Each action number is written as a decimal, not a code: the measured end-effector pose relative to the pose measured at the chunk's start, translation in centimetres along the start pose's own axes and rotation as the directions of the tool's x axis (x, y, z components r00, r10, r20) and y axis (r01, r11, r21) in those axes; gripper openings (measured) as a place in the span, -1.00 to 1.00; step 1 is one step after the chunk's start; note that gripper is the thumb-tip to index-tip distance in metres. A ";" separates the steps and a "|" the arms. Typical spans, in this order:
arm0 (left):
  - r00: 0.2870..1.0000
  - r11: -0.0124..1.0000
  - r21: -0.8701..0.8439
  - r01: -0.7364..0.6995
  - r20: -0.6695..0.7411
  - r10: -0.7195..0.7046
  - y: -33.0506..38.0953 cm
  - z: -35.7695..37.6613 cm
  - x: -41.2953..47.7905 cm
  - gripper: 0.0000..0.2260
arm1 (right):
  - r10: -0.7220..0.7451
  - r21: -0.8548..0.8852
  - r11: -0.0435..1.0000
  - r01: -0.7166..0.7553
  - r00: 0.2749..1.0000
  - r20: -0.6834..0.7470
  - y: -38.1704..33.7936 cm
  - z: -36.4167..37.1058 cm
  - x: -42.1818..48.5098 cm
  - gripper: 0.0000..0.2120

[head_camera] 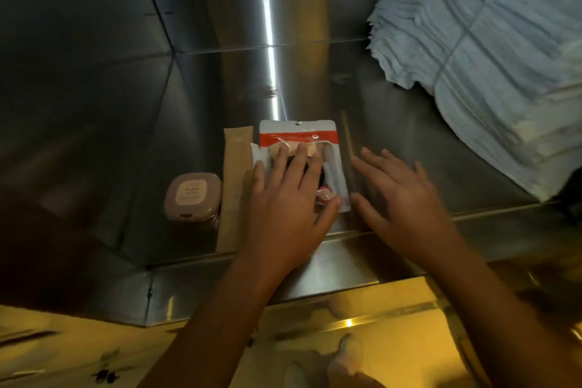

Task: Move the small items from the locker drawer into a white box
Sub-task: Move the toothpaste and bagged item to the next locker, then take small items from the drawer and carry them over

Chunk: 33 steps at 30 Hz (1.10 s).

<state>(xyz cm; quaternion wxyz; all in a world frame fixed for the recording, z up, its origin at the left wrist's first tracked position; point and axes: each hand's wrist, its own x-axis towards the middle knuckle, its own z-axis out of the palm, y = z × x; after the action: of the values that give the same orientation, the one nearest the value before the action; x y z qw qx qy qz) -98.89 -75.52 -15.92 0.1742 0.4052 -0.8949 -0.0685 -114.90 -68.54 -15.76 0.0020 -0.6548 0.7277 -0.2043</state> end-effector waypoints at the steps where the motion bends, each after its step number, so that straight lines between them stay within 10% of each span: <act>1: 0.999 0.999 -0.014 -0.033 -0.003 0.032 0.6 0.1 0.1 -0.41 | 0.024 -0.014 1.000 -0.024 0.999 -0.024 0.2 -0.3 -0.7 -0.50; 17: 0.838 0.818 -0.207 -0.537 -0.021 0.545 15.3 2.8 -2.5 -0.55 | 0.424 -0.183 0.855 -0.486 0.857 -0.294 3.1 -7.0 -16.3 -0.50; 33: 0.476 0.417 -0.406 -0.813 -0.051 0.878 33.0 2.5 -20.8 -0.60 | 0.735 -0.122 0.451 -0.884 0.445 -0.512 -1.7 -13.5 -43.5 -0.53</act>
<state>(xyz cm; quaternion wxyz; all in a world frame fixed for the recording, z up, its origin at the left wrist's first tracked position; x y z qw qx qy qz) -110.27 -38.11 -14.86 0.1821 -0.1515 -0.9556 -0.1750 -110.71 -23.15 -14.44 -0.1663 -0.1472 0.9619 -0.1593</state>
